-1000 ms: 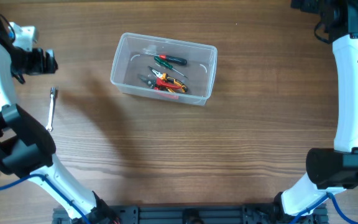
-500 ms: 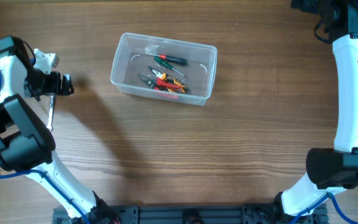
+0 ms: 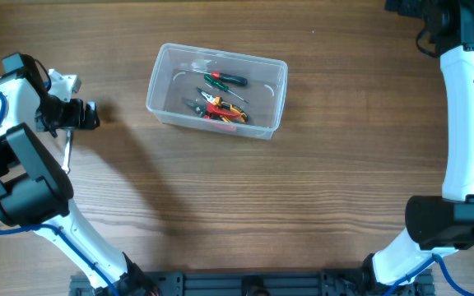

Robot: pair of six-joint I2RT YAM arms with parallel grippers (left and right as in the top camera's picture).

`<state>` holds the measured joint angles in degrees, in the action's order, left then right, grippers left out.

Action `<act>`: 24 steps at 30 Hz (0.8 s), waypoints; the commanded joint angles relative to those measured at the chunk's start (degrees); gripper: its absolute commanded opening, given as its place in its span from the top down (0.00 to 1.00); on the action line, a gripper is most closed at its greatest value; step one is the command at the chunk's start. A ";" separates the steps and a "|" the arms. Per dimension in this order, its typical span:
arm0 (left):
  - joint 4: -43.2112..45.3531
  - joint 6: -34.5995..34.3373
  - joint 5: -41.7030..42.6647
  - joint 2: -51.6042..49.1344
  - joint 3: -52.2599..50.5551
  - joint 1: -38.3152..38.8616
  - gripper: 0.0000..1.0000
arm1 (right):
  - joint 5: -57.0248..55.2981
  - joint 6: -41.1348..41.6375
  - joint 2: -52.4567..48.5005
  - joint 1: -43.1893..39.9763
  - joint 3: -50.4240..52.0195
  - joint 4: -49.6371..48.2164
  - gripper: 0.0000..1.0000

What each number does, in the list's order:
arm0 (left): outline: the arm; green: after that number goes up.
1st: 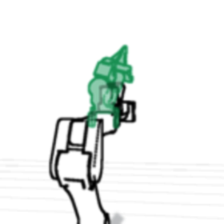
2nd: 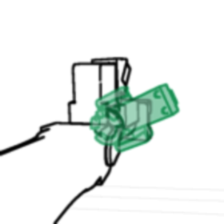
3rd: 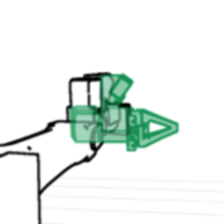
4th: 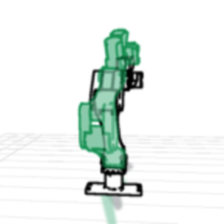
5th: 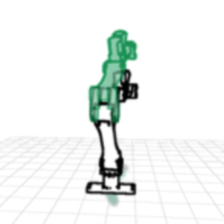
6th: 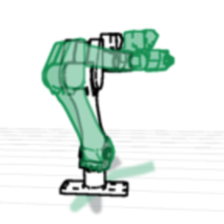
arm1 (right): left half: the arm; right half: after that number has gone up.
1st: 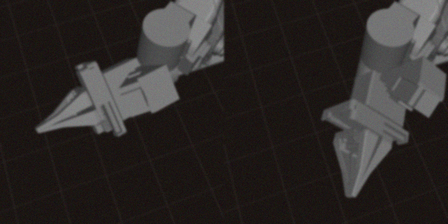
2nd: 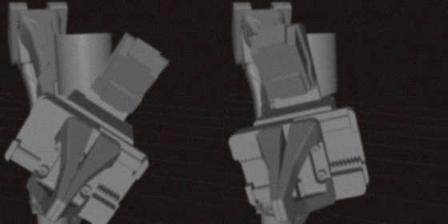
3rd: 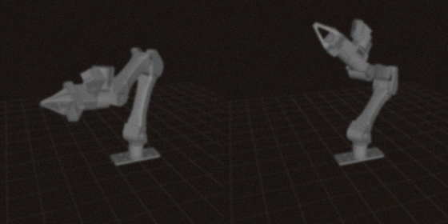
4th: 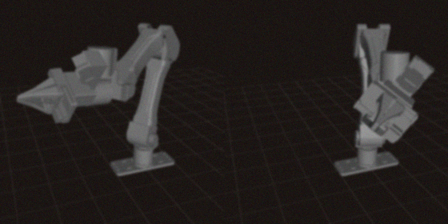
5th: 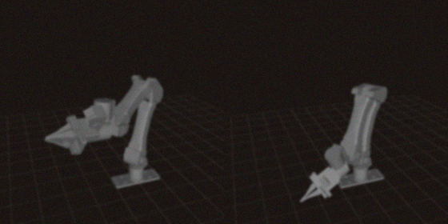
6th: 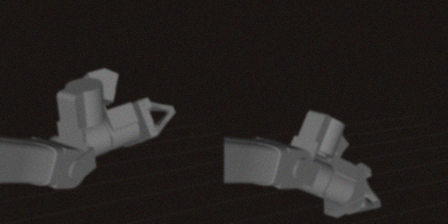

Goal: Pack container
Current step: 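Lower the left gripper over the silver wrench's socket end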

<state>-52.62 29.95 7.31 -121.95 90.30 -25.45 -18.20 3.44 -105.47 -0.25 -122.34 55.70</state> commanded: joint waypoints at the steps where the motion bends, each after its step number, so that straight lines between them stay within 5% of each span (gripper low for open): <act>1: 0.17 0.85 0.00 -0.87 -0.42 0.20 0.03 | 0.07 1.07 0.31 0.24 -0.22 -0.11 0.00; 24: 0.74 -11.13 -5.44 -1.84 -0.48 0.20 0.06 | 0.07 1.05 0.31 0.22 -0.22 -0.11 0.00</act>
<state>-51.57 20.75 2.61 -122.02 90.30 -25.45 -18.20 3.44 -105.47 -0.25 -122.34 55.72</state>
